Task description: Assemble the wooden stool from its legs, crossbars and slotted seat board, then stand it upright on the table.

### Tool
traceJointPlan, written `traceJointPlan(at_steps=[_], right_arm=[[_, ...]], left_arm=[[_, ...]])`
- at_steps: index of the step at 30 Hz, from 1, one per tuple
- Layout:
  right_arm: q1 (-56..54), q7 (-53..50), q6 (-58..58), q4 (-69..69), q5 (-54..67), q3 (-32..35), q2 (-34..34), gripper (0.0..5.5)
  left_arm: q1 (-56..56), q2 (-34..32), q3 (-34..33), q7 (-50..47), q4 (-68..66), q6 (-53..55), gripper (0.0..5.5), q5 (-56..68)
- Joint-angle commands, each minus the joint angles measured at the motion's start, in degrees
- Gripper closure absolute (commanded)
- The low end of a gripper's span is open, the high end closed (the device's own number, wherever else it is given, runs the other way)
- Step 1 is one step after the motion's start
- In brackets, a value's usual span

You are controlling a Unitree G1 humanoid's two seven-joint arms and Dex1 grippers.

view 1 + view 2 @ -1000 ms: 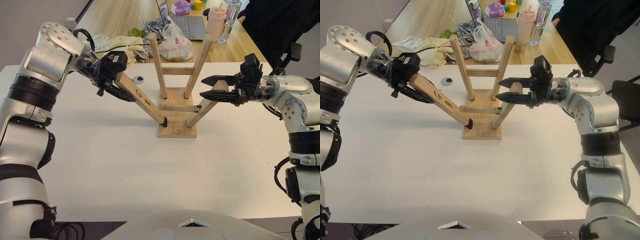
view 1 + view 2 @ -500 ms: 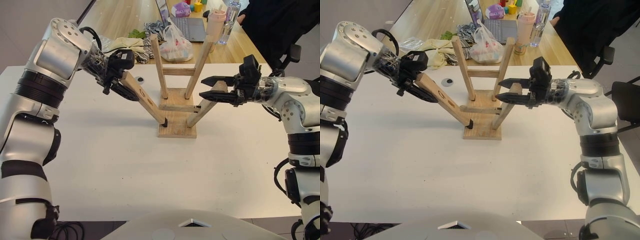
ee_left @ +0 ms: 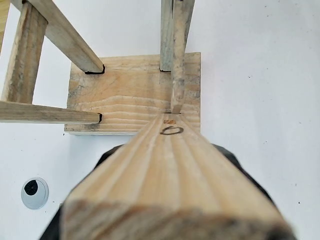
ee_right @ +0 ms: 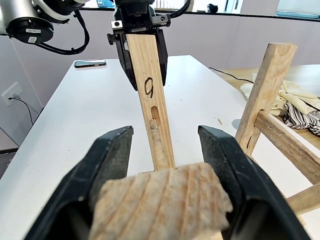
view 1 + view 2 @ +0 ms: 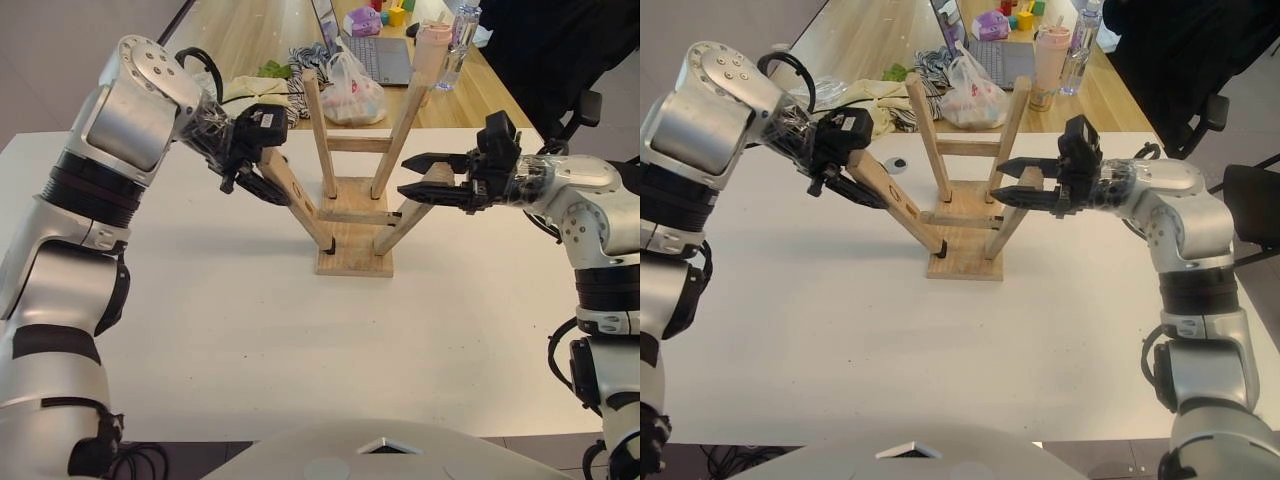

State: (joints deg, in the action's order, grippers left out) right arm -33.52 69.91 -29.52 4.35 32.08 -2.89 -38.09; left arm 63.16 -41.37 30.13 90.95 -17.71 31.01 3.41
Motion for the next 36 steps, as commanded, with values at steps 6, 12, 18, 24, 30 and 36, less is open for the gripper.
traceJointPlan(at_steps=[6, 12, 18, 24, 30, 36], right_arm=[[4.07, 0.75, -3.27, -1.41, -0.60, -4.57, 3.16, 3.33], [3.94, 0.83, -2.70, -0.86, -1.23, -4.68, 2.98, 3.33], [1.52, 0.11, -2.19, 0.97, -1.89, -3.70, 3.22, 3.33], [-2.00, 1.45, -3.85, 2.06, -0.57, -1.48, 1.74, 2.11], [-6.81, 2.76, -7.39, 4.90, 4.37, 4.34, 1.24, 1.88], [-12.83, 3.50, -9.99, 9.73, 8.45, 11.21, -1.34, 1.88]], left_arm=[[-5.09, 8.22, 2.81, -3.11, 5.06, 4.13, 3.49, -0.31], [-6.44, 7.27, 1.95, -3.87, 5.35, 4.63, 3.49, -0.69], [-10.15, 6.72, 1.20, -5.74, 5.09, 4.41, 3.49, -1.00], [-12.80, 7.30, 0.85, -7.74, 5.94, 5.80, 3.49, -0.63], [-12.92, 7.33, 0.91, -8.32, 6.03, 6.24, 3.49, -0.42], [-12.82, 7.66, 1.13, -8.56, 6.07, 5.92, 3.49, -0.50]])
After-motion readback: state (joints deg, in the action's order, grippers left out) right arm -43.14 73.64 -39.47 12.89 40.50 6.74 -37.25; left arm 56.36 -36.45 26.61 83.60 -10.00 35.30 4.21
